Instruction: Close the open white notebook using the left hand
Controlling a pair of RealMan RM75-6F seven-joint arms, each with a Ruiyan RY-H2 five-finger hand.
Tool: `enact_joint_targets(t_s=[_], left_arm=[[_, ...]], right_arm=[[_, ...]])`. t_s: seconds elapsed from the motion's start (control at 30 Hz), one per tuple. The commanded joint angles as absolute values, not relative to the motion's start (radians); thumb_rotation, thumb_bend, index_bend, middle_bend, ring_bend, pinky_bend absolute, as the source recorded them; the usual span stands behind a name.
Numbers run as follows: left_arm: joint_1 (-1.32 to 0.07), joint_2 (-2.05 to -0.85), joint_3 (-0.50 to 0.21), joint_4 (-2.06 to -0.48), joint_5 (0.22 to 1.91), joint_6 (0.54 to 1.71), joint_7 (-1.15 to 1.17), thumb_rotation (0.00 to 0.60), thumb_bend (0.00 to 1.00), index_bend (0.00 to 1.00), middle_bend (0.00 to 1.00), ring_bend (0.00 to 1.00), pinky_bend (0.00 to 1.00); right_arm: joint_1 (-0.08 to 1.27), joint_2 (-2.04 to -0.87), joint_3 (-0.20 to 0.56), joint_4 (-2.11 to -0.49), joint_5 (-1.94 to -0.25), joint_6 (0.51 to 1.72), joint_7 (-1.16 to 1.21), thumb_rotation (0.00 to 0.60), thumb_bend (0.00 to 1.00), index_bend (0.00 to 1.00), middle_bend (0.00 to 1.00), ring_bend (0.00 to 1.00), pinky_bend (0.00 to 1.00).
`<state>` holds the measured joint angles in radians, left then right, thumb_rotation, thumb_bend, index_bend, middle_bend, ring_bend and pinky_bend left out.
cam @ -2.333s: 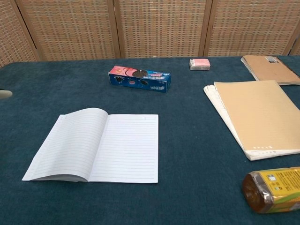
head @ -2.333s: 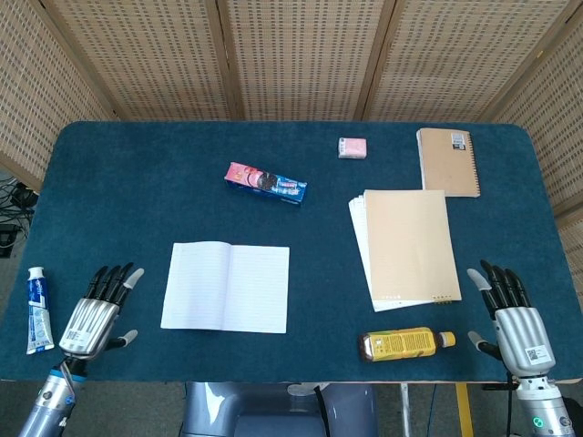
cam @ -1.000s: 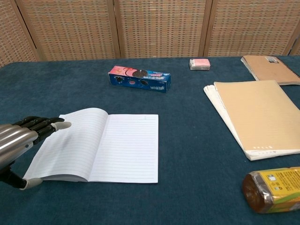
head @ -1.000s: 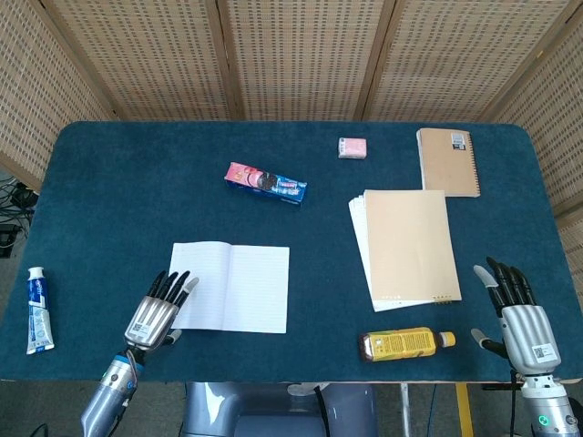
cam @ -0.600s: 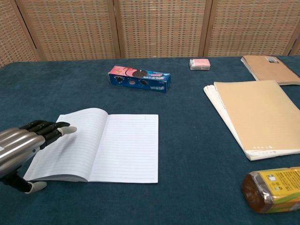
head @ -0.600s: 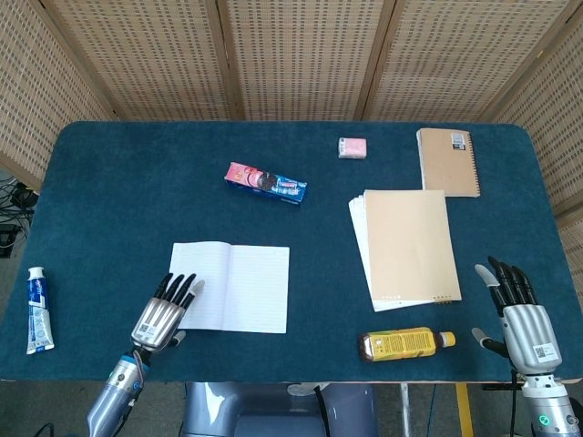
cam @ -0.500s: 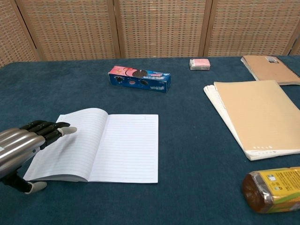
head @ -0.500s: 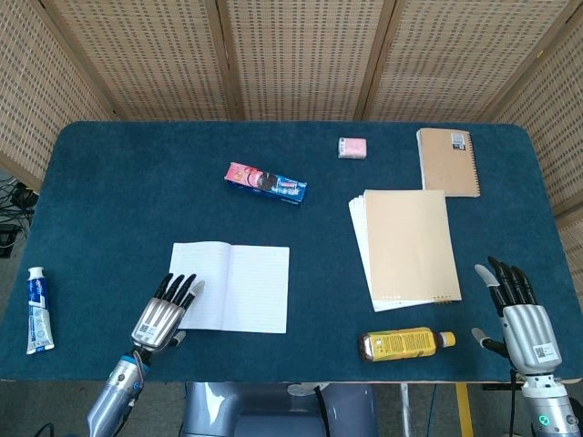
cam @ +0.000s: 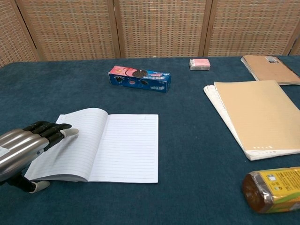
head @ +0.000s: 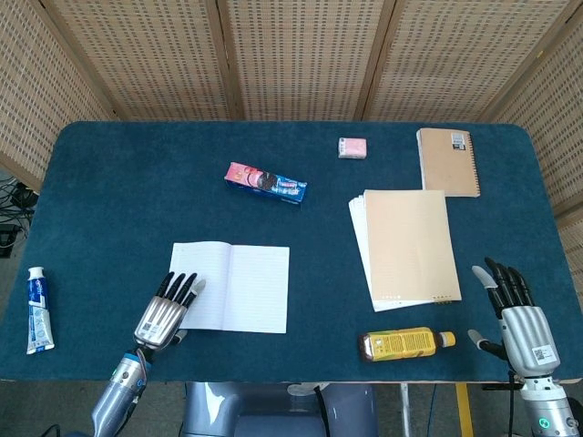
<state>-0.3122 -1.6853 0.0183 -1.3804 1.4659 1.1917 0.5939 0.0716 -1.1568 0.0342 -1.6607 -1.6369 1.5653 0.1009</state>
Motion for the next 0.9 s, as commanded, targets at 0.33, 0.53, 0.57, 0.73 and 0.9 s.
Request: enact_joint_targets(t_s=[0.33,0.53,0.57,0.73,0.9], left_arm=[[-0.312,-1.675,0.027,-1.388,1.553,1.282,0.594,0.600,0.57,0.00,0.00,0.00,0.00],[-0.323,-1.671,0.019,-1.394,1.560,1.282,0.615,0.600,0.57,0.00,0.00,0.00,0.00],[-0.325,-1.672,0.018,-1.392,1.564,1.284,0.617,0.600,0.57,0.00,0.00,0.00,0.00],[-0.337,-1.679,0.009,-1.378,1.620,1.331,0.621,0.600,0.57,0.00,0.00,0.00,0.00],[-0.350,-1.666,-0.007,-1.395,1.667,1.378,0.616,0.600,0.53,0.00,0.00,0.00,0.00]], right_arm=[[0.071,-1.158,0.035,-1.658,-1.637,1.569,0.108,0.600,0.12,0.00,0.00,0.00,0.00],[0.070,-1.158,0.035,-1.657,-1.639,1.572,0.112,0.600,0.12,0.00,0.00,0.00,0.00],[0.070,-1.158,0.036,-1.657,-1.638,1.571,0.113,0.600,0.12,0.00,0.00,0.00,0.00],[0.072,-1.159,0.038,-1.654,-1.631,1.566,0.114,0.600,0.12,0.00,0.00,0.00,0.00],[0.071,-1.159,0.039,-1.654,-1.630,1.567,0.113,0.600,0.12,0.00,0.00,0.00,0.00]])
